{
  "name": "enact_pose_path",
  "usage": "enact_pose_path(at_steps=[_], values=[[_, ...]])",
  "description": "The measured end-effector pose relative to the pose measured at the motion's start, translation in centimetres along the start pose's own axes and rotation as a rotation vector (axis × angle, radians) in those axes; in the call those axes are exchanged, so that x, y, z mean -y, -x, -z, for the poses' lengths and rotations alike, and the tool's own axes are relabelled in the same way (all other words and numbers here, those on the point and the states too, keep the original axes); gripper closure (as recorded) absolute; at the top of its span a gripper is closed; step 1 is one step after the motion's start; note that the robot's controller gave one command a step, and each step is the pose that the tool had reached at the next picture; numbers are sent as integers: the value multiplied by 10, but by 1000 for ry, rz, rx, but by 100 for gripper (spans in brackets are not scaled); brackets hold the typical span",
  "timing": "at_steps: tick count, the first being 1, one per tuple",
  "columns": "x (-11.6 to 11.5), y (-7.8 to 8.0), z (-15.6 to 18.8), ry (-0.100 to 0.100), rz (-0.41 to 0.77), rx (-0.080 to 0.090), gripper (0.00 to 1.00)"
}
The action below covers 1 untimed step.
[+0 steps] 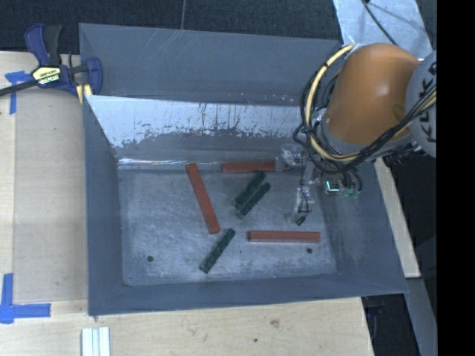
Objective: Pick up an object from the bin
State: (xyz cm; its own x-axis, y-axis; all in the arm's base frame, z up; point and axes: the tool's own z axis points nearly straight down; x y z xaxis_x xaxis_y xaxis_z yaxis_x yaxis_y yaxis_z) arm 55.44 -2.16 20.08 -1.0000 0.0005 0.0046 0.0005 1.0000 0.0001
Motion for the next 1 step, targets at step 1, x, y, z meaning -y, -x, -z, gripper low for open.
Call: enact_pose_path(at_steps=[1], values=[[19,-35,-135,0,-120,-1,0]])
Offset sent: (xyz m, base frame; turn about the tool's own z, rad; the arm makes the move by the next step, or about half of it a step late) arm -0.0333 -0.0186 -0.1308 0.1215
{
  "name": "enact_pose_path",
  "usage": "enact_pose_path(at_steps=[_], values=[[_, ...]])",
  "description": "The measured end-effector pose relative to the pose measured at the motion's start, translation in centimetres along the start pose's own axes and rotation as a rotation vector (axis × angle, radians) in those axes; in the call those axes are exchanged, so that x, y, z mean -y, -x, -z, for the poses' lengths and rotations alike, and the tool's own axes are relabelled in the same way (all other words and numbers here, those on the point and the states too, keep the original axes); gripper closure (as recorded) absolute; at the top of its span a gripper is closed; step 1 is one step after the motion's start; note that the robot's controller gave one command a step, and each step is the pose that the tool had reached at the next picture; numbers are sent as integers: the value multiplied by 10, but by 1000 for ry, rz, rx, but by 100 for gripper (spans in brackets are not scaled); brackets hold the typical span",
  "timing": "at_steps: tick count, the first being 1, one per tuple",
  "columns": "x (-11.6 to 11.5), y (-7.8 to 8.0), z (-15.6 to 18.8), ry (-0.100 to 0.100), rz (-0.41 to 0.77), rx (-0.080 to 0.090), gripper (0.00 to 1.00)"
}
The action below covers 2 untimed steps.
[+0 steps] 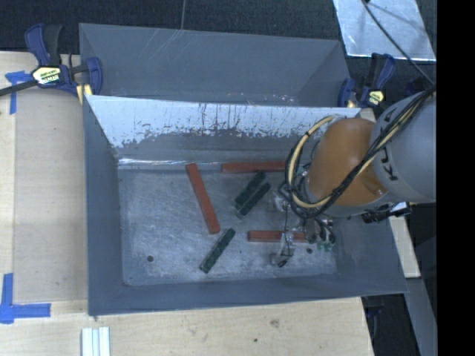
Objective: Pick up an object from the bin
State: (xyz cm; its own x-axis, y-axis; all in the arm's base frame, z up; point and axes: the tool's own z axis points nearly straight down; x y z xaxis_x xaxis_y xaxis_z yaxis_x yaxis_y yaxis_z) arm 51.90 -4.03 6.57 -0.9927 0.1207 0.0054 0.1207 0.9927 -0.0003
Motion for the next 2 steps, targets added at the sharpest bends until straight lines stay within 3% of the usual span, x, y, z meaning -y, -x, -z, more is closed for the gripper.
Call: enact_pose_path(at_steps=[1,2], values=[[-1,4,6,1,2,12,100],[8,-34,140,1,17,15,100]])
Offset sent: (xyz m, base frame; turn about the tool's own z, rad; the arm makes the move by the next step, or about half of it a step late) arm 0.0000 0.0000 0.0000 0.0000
